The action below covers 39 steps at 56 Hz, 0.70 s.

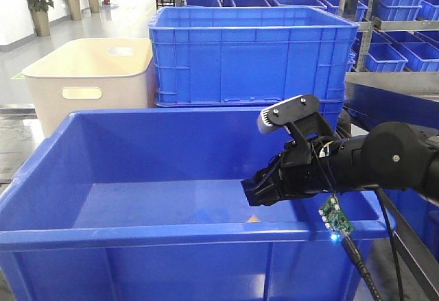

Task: Pick red and yellow blocks into blue bin
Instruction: 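Extend the right gripper over the blue bin and open it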

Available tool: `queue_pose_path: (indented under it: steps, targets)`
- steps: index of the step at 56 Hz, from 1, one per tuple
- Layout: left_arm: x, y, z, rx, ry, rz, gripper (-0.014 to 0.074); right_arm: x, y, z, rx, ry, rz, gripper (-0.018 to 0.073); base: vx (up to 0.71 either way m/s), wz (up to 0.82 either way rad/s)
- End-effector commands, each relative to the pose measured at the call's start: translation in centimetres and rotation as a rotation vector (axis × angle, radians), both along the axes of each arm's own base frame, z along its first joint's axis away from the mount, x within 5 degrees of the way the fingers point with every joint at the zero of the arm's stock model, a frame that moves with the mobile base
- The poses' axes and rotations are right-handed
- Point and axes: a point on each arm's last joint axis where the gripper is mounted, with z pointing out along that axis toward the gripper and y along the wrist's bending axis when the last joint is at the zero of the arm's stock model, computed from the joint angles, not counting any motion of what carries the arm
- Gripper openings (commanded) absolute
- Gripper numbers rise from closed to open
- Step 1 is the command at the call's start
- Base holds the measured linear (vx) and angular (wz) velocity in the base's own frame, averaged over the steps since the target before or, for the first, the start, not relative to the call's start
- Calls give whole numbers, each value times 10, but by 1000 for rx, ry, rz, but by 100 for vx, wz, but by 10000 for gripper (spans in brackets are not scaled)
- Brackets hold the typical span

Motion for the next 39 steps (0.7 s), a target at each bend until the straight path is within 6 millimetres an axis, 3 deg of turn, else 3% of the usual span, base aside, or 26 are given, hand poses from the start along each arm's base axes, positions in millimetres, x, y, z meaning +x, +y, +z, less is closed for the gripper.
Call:
queue_pose_path:
  steps: [1, 13, 25, 32, 39]
  targets:
    - [3, -1, 15, -42, -89, 0, 224, -10, -6, 42, 83, -144, -36, 554, 0, 0]
    - [3, -1, 15, -42, -89, 0, 224, -48, -19, 87, 120, -255, -27, 546, 0, 0]
    - [3, -1, 15, -42, -89, 0, 224, -120, -39, 131, 125, -283, 34, 546, 0, 0]
    - [3, -1, 15, -42, -89, 0, 224, -161, -50, 137, 154, -249, 60, 546, 0, 0]
    - [3, -1, 15, -42, -89, 0, 224, -196, -63, 117, 155, -258, 53, 546, 0, 0]
